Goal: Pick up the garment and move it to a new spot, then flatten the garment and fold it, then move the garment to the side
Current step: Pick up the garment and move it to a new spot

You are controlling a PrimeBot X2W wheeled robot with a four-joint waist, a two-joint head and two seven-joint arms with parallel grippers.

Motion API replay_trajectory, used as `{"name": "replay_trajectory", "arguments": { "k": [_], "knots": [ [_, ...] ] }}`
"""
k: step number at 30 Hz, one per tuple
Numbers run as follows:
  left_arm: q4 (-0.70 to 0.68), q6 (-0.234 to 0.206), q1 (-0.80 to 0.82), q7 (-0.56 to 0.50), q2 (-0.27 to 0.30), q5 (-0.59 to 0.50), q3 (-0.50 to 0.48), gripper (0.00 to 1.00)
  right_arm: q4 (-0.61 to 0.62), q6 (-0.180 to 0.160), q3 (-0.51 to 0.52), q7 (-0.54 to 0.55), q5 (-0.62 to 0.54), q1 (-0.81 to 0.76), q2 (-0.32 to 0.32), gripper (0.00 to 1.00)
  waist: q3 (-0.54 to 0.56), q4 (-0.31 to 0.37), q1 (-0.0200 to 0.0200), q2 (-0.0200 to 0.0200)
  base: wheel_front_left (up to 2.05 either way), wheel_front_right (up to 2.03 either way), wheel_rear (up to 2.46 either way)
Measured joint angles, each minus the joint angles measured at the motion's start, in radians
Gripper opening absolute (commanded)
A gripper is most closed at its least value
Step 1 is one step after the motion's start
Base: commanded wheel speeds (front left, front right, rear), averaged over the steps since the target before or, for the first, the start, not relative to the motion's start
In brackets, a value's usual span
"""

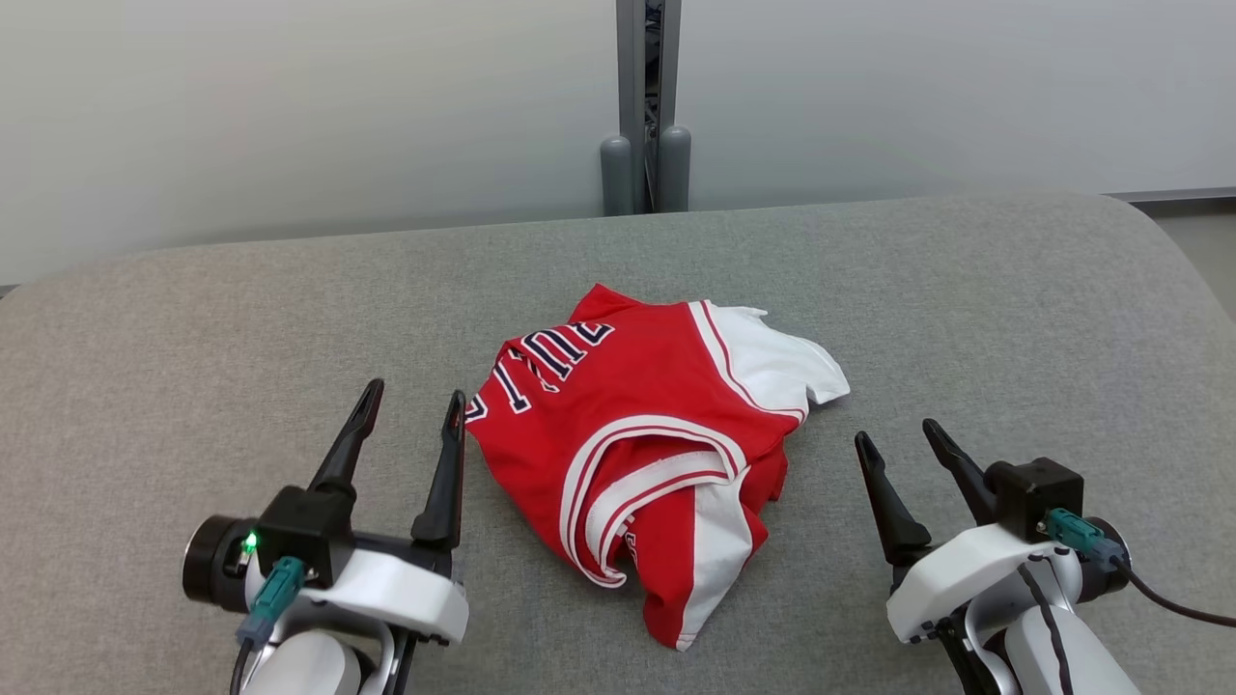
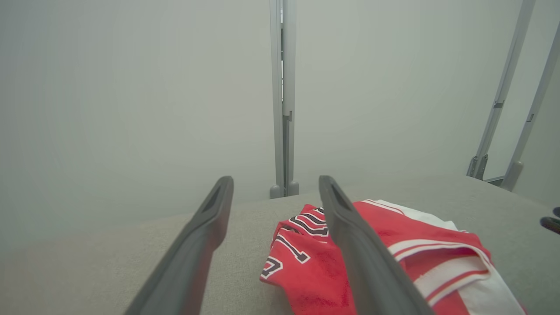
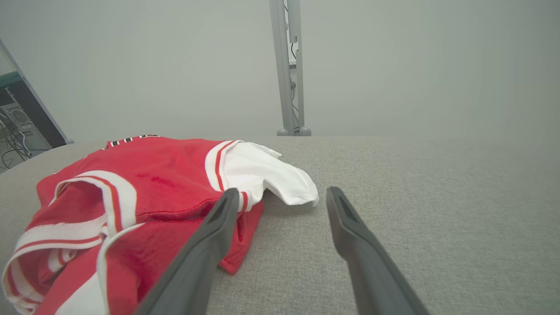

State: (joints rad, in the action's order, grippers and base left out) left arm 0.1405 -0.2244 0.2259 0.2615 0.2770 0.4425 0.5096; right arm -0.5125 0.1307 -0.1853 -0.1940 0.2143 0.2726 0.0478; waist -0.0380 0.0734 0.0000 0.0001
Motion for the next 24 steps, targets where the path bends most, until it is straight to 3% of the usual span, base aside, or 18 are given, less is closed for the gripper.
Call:
{"name": "replay_trajectory", "arguments": {
  "k": [3, 10, 24],
  "knots": [
    [-0.006, 0.014, -0.037, 0.000, -0.002, -0.021, -0.035, 1.00, 0.010, 0.000, 0.005, 0.003, -0.005, -0.004, 0.000, 1.00, 0.004, -0.006, 0.0000, 0.0000, 0.00, 0.00, 0.00],
    [0.049, 0.107, -0.052, 0.000, -0.001, -0.037, -0.018, 1.00, 0.024, 0.000, 0.000, 0.013, -0.007, -0.010, 0.000, 1.00, 0.012, -0.006, 0.0000, 0.0000, 0.00, 0.00, 0.00],
    [0.170, 0.258, 0.132, -0.103, 0.009, -0.051, 0.081, 1.00, 0.025, 0.000, -0.021, 0.009, 0.016, -0.002, 0.000, 1.00, -0.021, 0.080, 0.0000, 0.0000, 0.00, 0.00, 0.00]
  ]
}}
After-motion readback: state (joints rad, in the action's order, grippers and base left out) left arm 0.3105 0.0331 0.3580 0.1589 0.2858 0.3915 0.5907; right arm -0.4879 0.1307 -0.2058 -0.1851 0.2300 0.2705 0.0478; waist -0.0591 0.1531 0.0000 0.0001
